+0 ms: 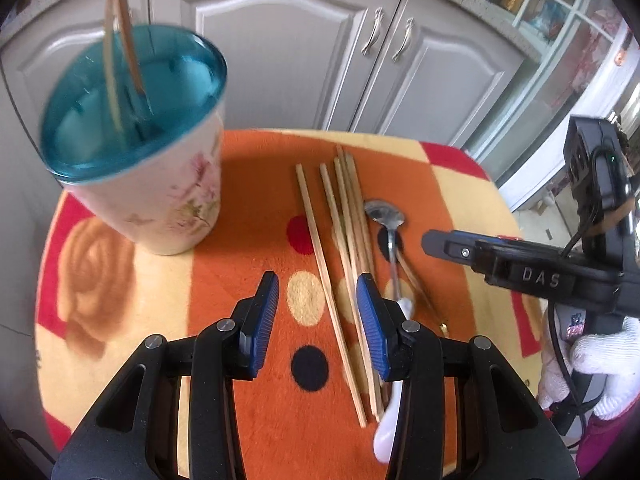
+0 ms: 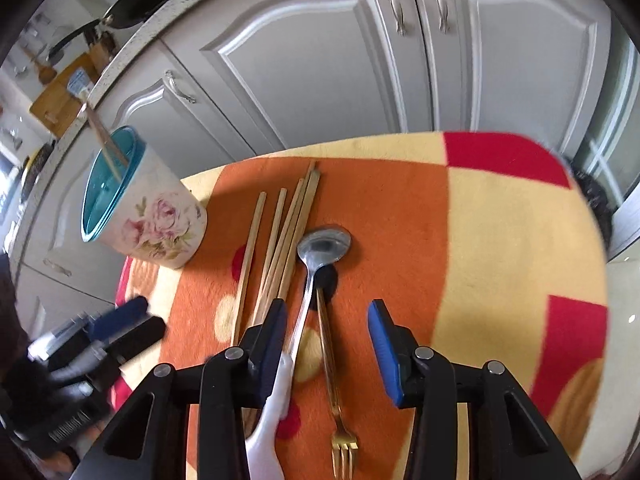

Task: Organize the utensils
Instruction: 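Grasp the silver spoon with the right tool while the left tool grasps another chopstick, then lift and carry the spoon with the right tool while the left tool carries the chopstick to the cup, then insert the spoon into the cup and open the right tool while the left tool releases the chopstick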

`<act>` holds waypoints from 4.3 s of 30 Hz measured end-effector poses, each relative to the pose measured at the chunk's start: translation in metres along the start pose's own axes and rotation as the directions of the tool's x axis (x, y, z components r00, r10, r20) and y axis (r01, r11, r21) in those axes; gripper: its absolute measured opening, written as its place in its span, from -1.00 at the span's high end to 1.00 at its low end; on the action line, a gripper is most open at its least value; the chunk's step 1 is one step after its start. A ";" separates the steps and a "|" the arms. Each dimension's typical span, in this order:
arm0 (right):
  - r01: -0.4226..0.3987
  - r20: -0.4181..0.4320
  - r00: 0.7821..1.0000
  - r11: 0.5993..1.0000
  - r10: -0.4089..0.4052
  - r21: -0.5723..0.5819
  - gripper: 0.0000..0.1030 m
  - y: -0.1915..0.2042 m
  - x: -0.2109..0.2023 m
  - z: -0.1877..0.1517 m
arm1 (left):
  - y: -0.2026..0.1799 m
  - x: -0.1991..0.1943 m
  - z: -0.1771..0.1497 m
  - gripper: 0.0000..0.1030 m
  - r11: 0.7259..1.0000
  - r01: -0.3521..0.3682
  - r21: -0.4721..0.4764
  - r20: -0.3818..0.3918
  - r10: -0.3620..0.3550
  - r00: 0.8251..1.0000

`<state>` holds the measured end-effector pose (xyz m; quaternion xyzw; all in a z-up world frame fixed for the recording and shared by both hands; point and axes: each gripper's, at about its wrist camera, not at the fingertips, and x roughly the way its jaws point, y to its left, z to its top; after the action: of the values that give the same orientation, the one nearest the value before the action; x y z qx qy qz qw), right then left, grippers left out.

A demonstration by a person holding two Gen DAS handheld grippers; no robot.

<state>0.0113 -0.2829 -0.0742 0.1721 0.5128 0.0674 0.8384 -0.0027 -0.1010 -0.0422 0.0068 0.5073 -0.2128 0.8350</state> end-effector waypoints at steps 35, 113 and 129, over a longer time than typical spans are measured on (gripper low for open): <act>-0.303 0.018 0.952 0.933 0.306 0.194 0.36 -0.044 0.033 0.018 | 0.024 0.025 -0.033 0.91 0.998 0.000 0.060 -0.184 0.012 0.983; -0.475 0.145 0.830 0.818 0.539 -0.324 0.94 0.181 0.004 0.116 | 0.121 -0.111 0.139 0.93 0.956 -0.217 -0.198 0.554 0.291 0.780; -0.336 0.129 0.917 0.905 0.378 -0.260 0.29 0.142 -0.012 0.083 | 0.120 -0.105 0.118 0.36 0.958 -0.182 -0.222 0.450 0.266 0.853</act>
<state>0.0884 -0.1719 0.0212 0.1693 0.3848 0.2643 0.8680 0.0988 0.0177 0.0801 -0.0579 0.2993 -0.0646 0.9502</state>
